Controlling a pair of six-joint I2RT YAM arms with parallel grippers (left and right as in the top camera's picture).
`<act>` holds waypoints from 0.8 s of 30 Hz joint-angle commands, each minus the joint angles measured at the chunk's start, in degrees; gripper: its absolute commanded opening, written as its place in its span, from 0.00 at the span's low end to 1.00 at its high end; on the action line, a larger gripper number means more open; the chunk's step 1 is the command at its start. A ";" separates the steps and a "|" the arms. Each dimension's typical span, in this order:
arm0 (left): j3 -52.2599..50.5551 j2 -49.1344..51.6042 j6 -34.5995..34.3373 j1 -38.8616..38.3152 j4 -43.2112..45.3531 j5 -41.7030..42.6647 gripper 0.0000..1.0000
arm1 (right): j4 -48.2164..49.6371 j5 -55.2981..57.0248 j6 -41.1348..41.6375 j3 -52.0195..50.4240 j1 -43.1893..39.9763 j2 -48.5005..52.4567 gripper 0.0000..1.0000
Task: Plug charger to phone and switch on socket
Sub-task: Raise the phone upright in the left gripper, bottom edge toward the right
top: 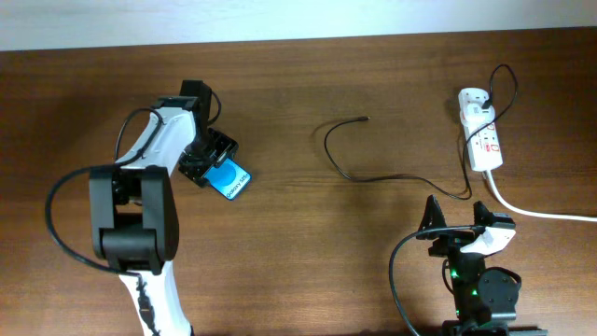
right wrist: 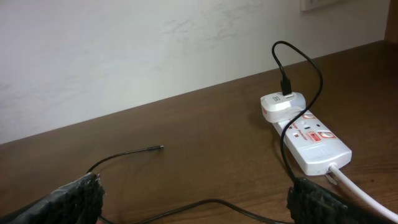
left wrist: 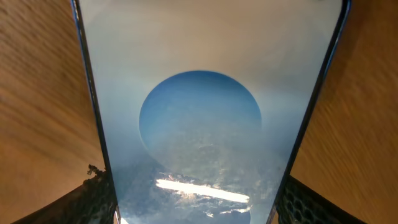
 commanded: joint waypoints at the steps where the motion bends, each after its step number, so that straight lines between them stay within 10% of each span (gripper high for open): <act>1: -0.24 -5.77 4.48 0.20 -0.39 4.37 0.57 | -0.22 -0.33 -0.61 -0.42 0.48 -0.42 0.99; 24: -0.22 -6.10 14.08 1.31 -1.68 24.06 0.57 | -0.22 -0.31 -0.61 -0.42 0.48 -0.42 0.99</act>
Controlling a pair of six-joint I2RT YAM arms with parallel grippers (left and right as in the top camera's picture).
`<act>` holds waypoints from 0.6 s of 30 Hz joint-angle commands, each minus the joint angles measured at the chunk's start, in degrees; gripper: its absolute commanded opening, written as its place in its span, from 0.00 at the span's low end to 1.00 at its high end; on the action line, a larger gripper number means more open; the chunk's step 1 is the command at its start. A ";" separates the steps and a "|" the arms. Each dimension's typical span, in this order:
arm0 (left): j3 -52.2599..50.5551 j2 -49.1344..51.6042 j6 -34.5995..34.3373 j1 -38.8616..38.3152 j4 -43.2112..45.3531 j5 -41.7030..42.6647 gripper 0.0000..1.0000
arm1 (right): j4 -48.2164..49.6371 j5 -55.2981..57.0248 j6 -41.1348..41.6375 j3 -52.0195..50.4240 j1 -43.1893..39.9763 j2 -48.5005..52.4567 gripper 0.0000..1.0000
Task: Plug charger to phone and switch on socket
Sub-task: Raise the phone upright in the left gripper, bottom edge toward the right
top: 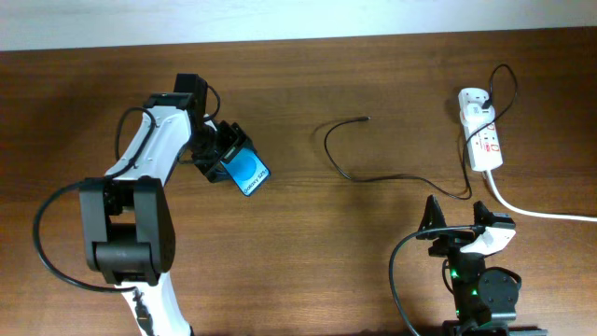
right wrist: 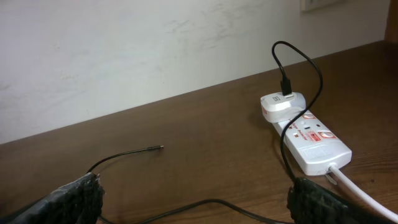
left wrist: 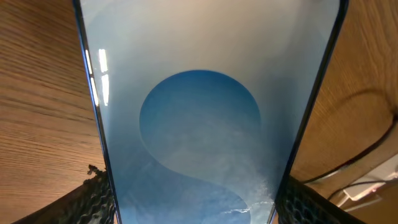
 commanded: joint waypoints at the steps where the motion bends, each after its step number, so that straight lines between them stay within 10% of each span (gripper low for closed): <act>1: -0.22 -2.08 2.82 1.90 -0.09 5.40 0.57 | -0.22 -0.33 -0.59 -0.42 0.48 -0.42 0.99; 18: -0.20 -2.08 7.41 7.80 -1.16 48.85 0.58 | -0.22 -0.31 -0.59 -0.42 0.48 -0.42 0.99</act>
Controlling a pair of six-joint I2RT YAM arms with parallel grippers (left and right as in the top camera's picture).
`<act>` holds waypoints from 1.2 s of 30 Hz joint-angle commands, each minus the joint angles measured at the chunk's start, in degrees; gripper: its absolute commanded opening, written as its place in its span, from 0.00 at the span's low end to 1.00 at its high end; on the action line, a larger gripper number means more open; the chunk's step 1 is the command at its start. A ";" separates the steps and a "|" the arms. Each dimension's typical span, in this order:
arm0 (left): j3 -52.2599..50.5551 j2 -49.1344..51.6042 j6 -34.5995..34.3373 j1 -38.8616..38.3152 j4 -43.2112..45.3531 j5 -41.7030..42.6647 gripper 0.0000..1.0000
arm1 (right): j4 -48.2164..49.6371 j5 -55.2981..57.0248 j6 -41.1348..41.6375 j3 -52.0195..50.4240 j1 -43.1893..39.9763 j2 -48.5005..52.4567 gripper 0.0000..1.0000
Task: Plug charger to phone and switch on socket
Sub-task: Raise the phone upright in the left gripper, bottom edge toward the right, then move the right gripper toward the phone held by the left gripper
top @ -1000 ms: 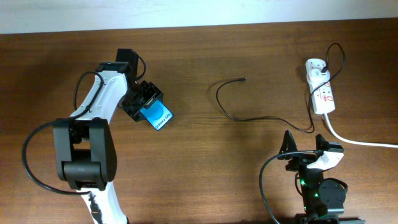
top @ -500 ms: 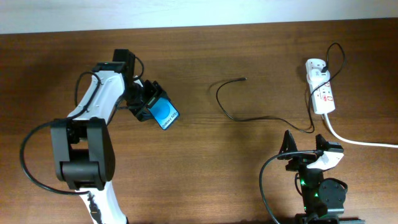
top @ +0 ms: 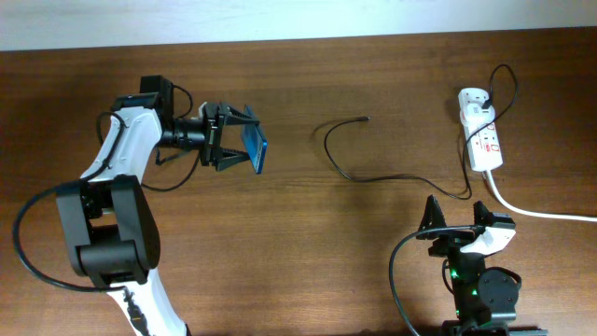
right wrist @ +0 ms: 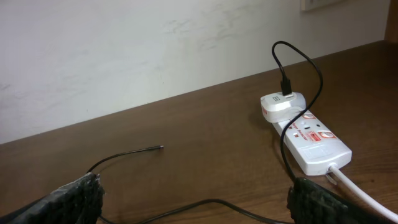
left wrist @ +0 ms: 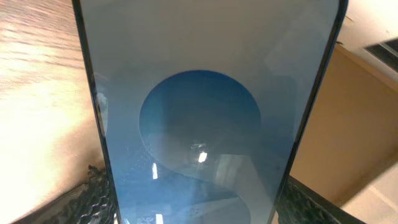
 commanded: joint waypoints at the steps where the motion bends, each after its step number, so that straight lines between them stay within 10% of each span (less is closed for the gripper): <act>1: -0.20 -2.08 0.83 0.22 -0.09 5.68 0.58 | -0.24 -0.33 -0.59 -0.42 0.48 -0.42 0.99; 20: -0.20 -2.08 -0.42 0.22 -0.07 7.67 0.56 | 12.61 -9.90 5.88 0.55 0.48 1.97 0.99; 29: -0.20 -2.08 -0.42 0.24 0.17 8.07 0.55 | -12.76 -35.58 6.12 50.97 5.73 51.17 0.99; 36: -0.20 -2.08 -0.42 0.22 1.25 7.85 0.55 | 2.32 -44.72 12.90 55.76 13.31 73.85 0.96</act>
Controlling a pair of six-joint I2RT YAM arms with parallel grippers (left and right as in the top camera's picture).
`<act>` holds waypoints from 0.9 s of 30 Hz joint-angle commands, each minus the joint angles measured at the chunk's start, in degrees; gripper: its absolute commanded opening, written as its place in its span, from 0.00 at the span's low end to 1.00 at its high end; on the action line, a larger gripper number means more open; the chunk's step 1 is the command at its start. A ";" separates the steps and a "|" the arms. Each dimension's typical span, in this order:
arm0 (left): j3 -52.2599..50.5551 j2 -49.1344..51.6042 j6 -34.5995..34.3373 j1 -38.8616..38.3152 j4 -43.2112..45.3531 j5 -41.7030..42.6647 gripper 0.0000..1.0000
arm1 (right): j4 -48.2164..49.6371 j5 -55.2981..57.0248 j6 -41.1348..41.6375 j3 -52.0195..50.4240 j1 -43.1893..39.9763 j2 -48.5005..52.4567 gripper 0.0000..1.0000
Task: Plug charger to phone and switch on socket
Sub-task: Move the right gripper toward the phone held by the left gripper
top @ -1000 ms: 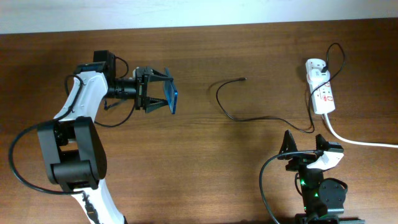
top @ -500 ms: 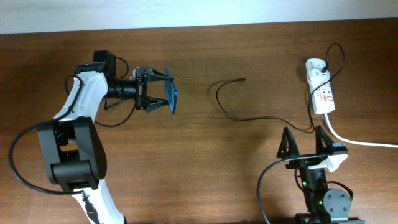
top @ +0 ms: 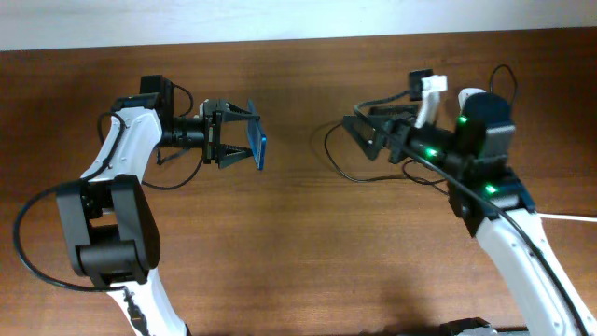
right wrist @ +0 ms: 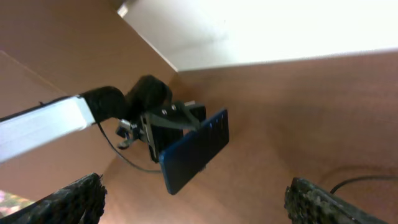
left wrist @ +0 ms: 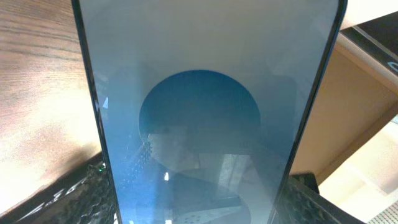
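Note:
My left gripper (top: pixel 244 138) is shut on the blue phone (top: pixel 258 146). It holds the phone on edge above the table, its free end pointing right. The phone's screen (left wrist: pixel 199 112) fills the left wrist view, between the fingers (left wrist: pixel 87 200). My right gripper (top: pixel 366 138) hangs open over the black charger cable (top: pixel 332 159), facing the phone (right wrist: pixel 196 149) with nothing between its fingers (right wrist: pixel 68 200). The cable's plug tip is hidden under it. The white charger (top: pixel 472 94) shows beside the right arm, which covers most of the socket strip.
The white mains cord (top: pixel 571 217) runs off the table's right edge. A loop of black cable (top: pixel 505 77) rises behind the charger. The left arm (right wrist: pixel 56 127) stretches across the left of the right wrist view. The table top (top: pixel 280 252) is brown wood.
My right arm has left its folded spot at the table's front right. It now reaches over the cable, gripper open and turned toward the phone. The left gripper holds the phone nearly where it was.
My left gripper was shut on the phone low over the table's left side. Then it held the phone further right and tilted. Then the phone stood on edge, pointing right. The right arm stayed folded until now, when it is out over the cable.

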 commanded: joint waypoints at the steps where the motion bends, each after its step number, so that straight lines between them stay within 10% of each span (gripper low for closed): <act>1: 0.02 -2.05 0.11 0.22 0.09 2.75 0.56 | -0.61 5.84 -0.20 0.46 7.69 2.21 0.96; 7: 0.02 -2.05 0.11 0.22 0.09 2.56 0.56 | -1.40 57.57 -1.31 0.57 35.32 4.17 0.97; 27: 0.02 -2.05 1.38 0.22 0.09 2.73 0.56 | 10.75 52.33 1.51 14.49 37.29 30.25 0.78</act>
